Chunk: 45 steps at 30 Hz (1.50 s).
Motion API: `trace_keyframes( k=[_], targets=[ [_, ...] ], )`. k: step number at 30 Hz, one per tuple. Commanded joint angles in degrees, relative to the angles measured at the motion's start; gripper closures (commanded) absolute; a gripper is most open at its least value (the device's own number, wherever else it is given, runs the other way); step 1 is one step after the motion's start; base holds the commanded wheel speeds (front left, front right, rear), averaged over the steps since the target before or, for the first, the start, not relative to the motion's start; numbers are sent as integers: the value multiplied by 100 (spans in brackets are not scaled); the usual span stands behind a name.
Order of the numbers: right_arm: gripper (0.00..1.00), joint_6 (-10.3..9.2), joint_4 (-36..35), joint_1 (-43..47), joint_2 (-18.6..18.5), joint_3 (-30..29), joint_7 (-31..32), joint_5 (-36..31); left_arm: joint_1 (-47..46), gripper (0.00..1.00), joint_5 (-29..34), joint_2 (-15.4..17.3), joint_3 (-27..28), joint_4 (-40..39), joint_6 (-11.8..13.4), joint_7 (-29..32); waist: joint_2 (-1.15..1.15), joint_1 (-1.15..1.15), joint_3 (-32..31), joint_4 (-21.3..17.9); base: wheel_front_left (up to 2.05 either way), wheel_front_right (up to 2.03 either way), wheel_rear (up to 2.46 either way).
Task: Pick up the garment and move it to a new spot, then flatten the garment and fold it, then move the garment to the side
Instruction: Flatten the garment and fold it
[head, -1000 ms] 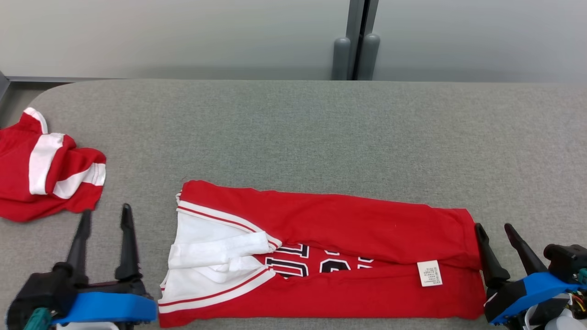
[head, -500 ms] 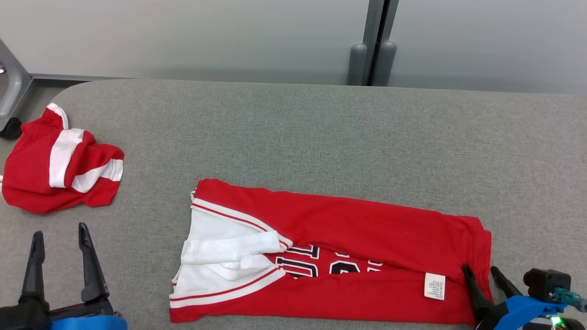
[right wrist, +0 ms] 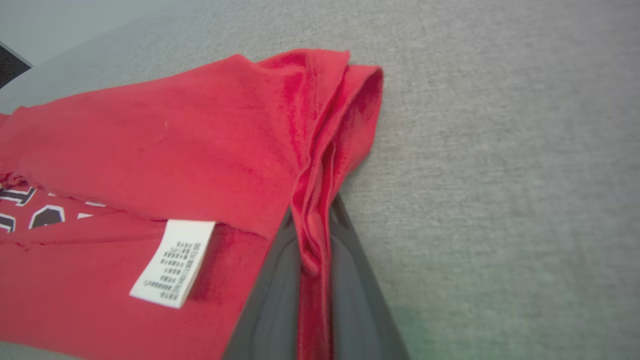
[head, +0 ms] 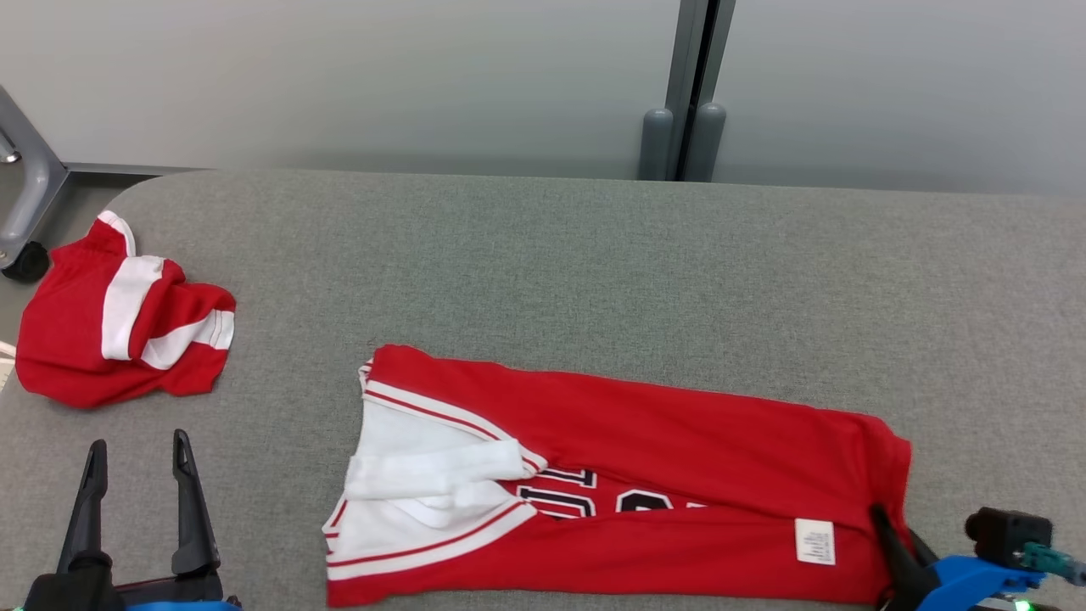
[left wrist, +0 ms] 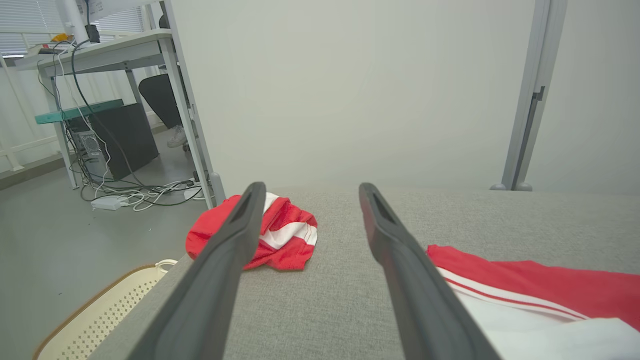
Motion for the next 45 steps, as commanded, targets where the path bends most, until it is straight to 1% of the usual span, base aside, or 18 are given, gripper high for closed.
trace_keyframes(
  k=[1, 7, 11, 14, 19, 25, 29, 32, 38, 41, 45],
  targets=[
    [100, -4, 33, -43, -164, -111, -50, 48, 53, 0, 83, 32, 43, 22, -11, -15, 0, 0, -44, -27, 0, 0, 0],
    [100, -5, 116, -168, -646, -638, -43, 0, 134, 0, 221, 29, 24, 96, -16, -15, 0, 0, -165, -83, 0, 0, 0],
    [100, -4, 21, -216, -841, -792, 77, -53, 163, 0, 240, 16, 46, 124, -9, -15, 0, 0, -209, -111, 0, 0, 0],
    [100, -2, -150, -189, -773, -743, 177, -31, 180, 0, 238, -2, 66, 148, 2, -15, 0, 0, -226, -129, 0, 0, 0],
    [100, -2, -668, -53, -445, -475, 255, 76, 155, 0, 240, -31, 57, 190, -3, -15, 0, 0, -246, -107, 0, 0, 0],
    [100, -2, -1617, 162, 24, 164, 539, 269, 184, 0, 243, -47, 89, 220, 10, -15, 0, 0, -285, -60, 0, 0, 0],
    [100, -2, -2148, 140, 198, 718, 785, 265, 170, 0, 244, -61, 90, 225, 0, -15, 0, 0, -273, -31, 0, 0, 0],
    [100, -2, -2350, -64, 311, 1138, 947, 278, 107, 0, 245, -81, 81, 235, -6, -15, 0, 0, -244, 0, 0, 0, 0],
    [100, -2, -2238, -527, 470, 2026, 1167, 330, -37, 0, 256, -135, 37, 270, -27, -15, 0, 0, -149, 113, 0, 0, 0],
    [100, -2, -2011, -793, 532, 2386, 1178, 397, -82, 0, 249, -159, 20, 289, -35, -15, 0, 0, -87, 185, 0, 0, 0],
    [100, -2, -1616, -1093, 614, 2740, 1044, 507, -187, 0, 244, -190, -12, 329, -40, -15, 0, 0, -1, 292, 0, 0, 0]
  ],
)
